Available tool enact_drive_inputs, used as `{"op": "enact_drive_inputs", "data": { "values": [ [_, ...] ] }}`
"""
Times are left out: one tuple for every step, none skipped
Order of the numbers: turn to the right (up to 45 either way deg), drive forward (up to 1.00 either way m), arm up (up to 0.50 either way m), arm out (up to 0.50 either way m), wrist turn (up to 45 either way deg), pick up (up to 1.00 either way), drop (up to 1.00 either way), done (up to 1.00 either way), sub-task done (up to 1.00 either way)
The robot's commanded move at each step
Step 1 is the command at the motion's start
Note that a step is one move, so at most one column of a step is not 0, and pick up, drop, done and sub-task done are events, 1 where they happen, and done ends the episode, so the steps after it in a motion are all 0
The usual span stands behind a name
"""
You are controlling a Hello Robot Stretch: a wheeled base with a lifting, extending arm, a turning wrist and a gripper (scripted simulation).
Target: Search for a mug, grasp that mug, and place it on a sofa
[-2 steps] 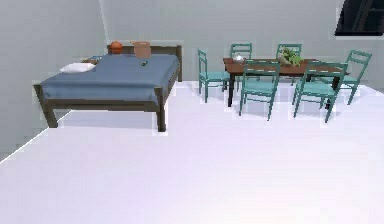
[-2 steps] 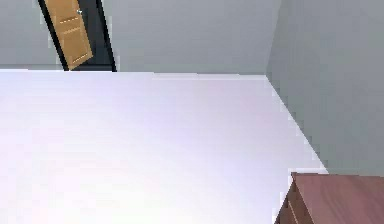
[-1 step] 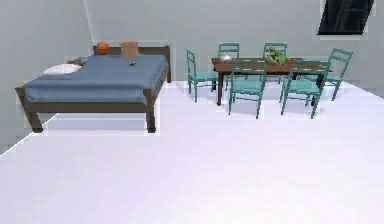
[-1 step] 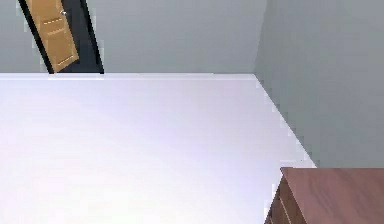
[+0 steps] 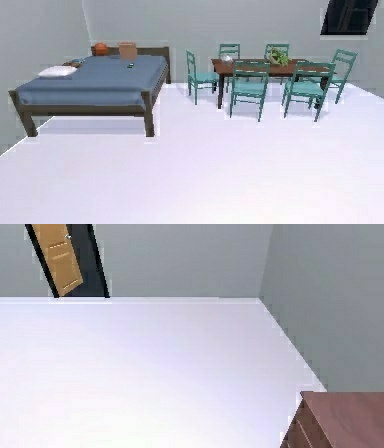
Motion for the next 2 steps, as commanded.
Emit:
{"op": "enact_drive_inputs", "data": {
  "values": [
    [-45.0,0.00,0.00,0.00,0.0,0.00,0.00,0.00,0.00],
    [-33.0,0.00,0.00,0.00,0.0,0.00,0.00,0.00,0.00]
  ]
}}
